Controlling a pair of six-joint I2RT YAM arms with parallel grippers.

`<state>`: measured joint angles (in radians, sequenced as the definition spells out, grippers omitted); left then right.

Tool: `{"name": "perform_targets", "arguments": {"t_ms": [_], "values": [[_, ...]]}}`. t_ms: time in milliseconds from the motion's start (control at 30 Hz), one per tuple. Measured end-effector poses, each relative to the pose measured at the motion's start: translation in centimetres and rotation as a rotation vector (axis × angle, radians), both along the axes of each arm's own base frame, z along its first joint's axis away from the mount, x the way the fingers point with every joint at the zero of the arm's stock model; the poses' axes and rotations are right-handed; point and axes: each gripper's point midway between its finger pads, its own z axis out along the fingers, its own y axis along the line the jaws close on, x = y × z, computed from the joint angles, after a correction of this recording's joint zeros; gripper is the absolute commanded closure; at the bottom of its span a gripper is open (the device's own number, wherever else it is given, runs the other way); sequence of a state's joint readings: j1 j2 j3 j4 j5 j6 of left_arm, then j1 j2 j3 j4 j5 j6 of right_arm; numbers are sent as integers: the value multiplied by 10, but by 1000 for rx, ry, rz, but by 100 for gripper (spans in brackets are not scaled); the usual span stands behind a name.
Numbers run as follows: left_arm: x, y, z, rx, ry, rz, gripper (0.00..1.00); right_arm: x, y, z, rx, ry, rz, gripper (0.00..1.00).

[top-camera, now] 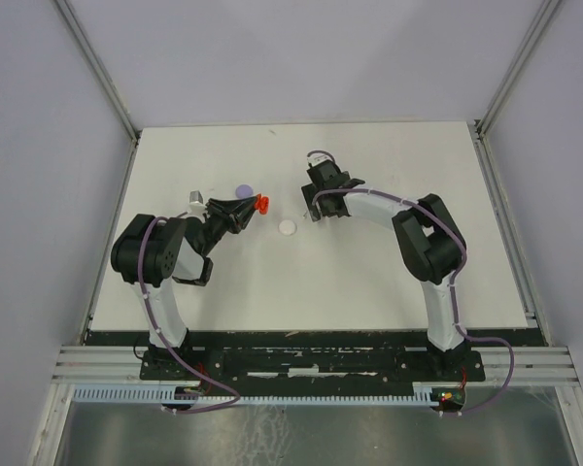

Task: Insert the wireless bluetooth earbuds into the charging case
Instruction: Adjust the earbud at the center of the board.

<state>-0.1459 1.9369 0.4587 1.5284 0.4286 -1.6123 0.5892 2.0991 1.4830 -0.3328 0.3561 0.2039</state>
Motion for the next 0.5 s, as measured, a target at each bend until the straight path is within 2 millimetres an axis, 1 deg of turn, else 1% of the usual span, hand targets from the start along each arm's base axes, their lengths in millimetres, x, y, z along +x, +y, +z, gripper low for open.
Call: {"name": "perform_targets", "arguments": {"t_ms": [133,233,400,500], "values": [[0,0,-1,0,2,0,97,7,5,0,2,-7,4,6],[0,0,-1,0,2,0,97,9,8,1,6,-3,15,7],[0,0,0,-2,3,0,97,9,11,0,26,-12,22,6],[0,0,0,-3,3,0,97,0,6,0,30,-7,23,6]]}}
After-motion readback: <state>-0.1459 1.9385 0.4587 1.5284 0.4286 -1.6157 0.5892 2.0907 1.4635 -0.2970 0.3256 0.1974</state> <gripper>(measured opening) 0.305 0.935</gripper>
